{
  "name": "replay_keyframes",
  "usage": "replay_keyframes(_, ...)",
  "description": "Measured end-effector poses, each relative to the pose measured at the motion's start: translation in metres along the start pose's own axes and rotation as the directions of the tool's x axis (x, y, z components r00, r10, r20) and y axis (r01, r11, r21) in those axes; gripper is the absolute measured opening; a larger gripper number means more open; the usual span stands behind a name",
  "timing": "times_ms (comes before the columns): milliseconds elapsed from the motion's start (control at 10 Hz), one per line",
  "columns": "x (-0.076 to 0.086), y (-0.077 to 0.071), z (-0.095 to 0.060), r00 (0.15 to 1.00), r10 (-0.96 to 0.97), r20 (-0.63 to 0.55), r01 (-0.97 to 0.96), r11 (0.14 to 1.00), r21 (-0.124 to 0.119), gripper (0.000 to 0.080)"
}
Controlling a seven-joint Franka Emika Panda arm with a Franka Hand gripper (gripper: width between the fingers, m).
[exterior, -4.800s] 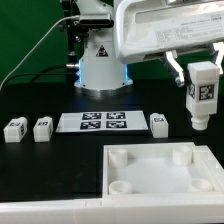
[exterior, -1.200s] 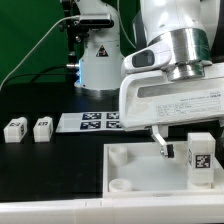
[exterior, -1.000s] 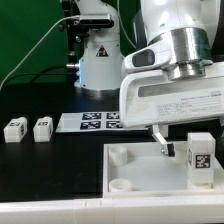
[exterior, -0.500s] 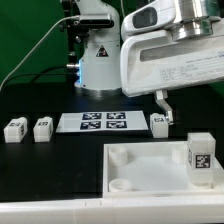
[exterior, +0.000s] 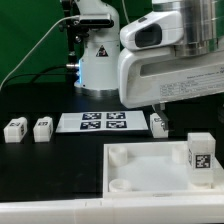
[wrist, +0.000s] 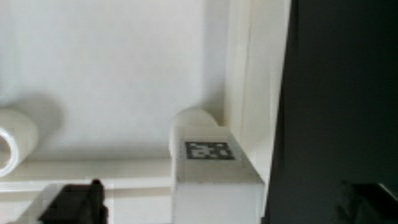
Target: Assemble one leg
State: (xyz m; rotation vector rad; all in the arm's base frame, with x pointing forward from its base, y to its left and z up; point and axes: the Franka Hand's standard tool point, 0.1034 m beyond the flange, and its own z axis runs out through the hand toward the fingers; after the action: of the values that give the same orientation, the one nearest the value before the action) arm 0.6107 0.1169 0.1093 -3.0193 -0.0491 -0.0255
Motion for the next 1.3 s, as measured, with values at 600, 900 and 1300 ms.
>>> replay_keyframes(600, 0.008, 0.005, 0.014, 0.993, 0.114, 0.004, -0.114, 0.993, -0.007, 0.0649)
replay_keyframes(900, 0.003, 0.006, 0.040, 0.987, 0.162, 0.015, -0.162, 0.987, -0.017, 0.0649)
replay_keyframes(1300, 0.002, 0.003, 0.041, 0.982, 0.189, 0.017, -0.188, 0.982, -0.017, 0.0535)
